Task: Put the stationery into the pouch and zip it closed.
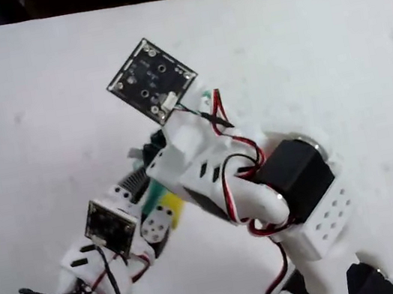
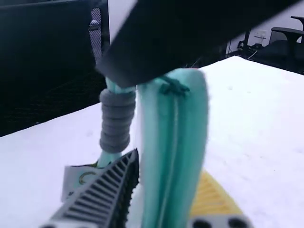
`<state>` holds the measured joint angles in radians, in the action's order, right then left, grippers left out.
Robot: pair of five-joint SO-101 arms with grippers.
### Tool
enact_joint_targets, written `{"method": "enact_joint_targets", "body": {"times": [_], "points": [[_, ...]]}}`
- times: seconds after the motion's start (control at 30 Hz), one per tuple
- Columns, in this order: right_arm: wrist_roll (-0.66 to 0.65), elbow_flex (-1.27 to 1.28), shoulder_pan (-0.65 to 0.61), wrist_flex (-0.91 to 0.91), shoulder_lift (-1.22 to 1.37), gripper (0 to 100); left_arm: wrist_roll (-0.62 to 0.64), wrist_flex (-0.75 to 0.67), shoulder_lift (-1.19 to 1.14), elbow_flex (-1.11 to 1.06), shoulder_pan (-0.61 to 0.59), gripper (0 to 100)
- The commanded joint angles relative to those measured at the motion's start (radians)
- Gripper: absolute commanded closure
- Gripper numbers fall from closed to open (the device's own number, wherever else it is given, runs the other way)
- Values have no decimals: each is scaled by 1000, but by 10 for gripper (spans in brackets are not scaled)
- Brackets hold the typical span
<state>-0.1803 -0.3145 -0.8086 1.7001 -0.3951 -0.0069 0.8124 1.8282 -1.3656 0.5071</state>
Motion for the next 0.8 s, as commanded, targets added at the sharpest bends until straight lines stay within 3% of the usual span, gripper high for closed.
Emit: {"method": "enact_joint_targets", "body": {"times": [0.0, 0.1, 0.57, 0.77], "points": [[-5, 6, 45, 19, 8, 981, -15, -35, -4, 5, 15, 980], [-34, 9, 104, 19, 16, 981, -72, -34, -4, 3, 15, 978], [-227, 11, 325, 18, 18, 981, -75, -12, -4, 3, 15, 979], [-238, 104, 378, -114, 18, 981, -75, 6, -4, 8, 15, 979]]}}
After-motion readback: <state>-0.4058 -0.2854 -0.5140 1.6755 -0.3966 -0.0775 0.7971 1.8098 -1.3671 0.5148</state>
